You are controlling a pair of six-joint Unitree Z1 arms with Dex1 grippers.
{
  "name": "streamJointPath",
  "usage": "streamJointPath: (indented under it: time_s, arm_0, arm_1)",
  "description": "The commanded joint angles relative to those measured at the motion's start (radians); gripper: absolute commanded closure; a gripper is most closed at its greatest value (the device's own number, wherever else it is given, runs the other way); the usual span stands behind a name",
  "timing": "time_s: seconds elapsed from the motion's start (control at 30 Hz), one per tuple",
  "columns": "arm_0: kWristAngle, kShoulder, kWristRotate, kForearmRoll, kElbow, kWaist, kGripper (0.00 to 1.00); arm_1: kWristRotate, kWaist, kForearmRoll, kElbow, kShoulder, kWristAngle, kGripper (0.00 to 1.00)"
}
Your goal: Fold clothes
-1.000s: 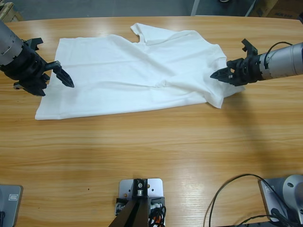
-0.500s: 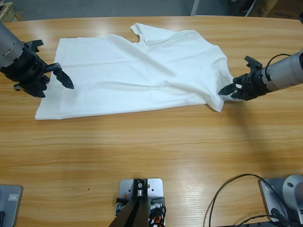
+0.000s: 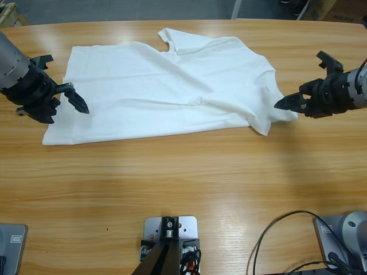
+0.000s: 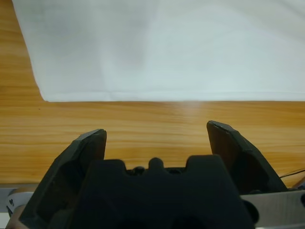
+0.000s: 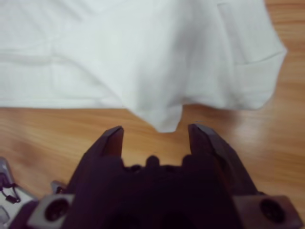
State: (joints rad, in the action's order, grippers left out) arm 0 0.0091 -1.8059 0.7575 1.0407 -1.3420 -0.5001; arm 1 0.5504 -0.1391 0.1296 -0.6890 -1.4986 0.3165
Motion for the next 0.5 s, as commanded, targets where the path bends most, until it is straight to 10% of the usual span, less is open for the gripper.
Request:
streamJointPath:
  time_s: [0.03,0.4,0.5]
  arm_0:
    - [-0.013,0.035,0.003,-0.056,0.108,-0.012,0.180]
    - [-0.013,0.030,0.005,-0.074,0.109,-0.012,0.179]
    - [-0.013,0.028,0.006,-0.074,0.108,-0.012,0.179]
  arm_1:
    - [0.071,-0.014,-0.174,0.170,-0.075,0.058,0.483]
    - [0.079,0.121,-0.399,0.258,-0.244,0.123,0.502]
    - [0.079,0.145,-0.485,0.287,-0.293,0.163,0.642]
